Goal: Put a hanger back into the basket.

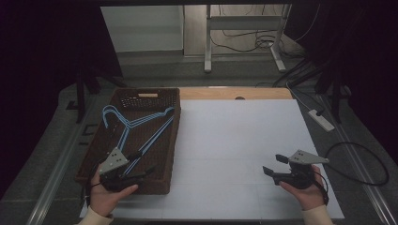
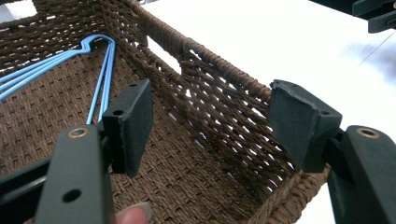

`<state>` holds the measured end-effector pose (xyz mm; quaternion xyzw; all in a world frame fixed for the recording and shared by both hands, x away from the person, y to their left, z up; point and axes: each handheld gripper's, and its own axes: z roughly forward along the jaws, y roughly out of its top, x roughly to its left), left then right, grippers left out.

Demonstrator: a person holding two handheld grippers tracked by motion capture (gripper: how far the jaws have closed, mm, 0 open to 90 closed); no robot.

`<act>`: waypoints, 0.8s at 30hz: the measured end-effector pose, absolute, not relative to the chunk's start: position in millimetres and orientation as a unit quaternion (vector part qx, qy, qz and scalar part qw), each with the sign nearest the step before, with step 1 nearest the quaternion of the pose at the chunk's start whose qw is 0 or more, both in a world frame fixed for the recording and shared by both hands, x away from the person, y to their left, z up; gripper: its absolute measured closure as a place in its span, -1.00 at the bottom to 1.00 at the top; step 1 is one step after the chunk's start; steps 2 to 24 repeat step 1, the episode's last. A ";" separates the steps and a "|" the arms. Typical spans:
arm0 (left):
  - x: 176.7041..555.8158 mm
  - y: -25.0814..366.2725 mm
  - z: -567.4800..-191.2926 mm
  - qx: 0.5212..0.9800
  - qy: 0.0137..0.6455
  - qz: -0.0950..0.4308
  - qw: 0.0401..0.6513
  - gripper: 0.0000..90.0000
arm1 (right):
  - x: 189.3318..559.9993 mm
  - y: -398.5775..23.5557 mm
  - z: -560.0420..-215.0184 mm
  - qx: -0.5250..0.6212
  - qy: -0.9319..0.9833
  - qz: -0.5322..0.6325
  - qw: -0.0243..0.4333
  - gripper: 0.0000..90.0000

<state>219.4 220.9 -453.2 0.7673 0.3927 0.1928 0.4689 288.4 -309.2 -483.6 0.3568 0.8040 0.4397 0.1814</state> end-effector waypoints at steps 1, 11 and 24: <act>219.4 220.9 -453.2 0.767 0.393 0.193 0.469 -0.28 | 288.4 -309.2 -483.6 0.357 0.804 0.440 0.181 -0.39; 219.4 220.9 -453.2 0.767 0.393 0.193 0.469 -0.28 | 288.4 -309.2 -483.6 0.357 0.804 0.440 0.181 -0.39; 219.4 220.9 -453.2 0.767 0.393 0.193 0.469 -0.28 | 288.4 -309.2 -483.6 0.357 0.804 0.440 0.181 -0.39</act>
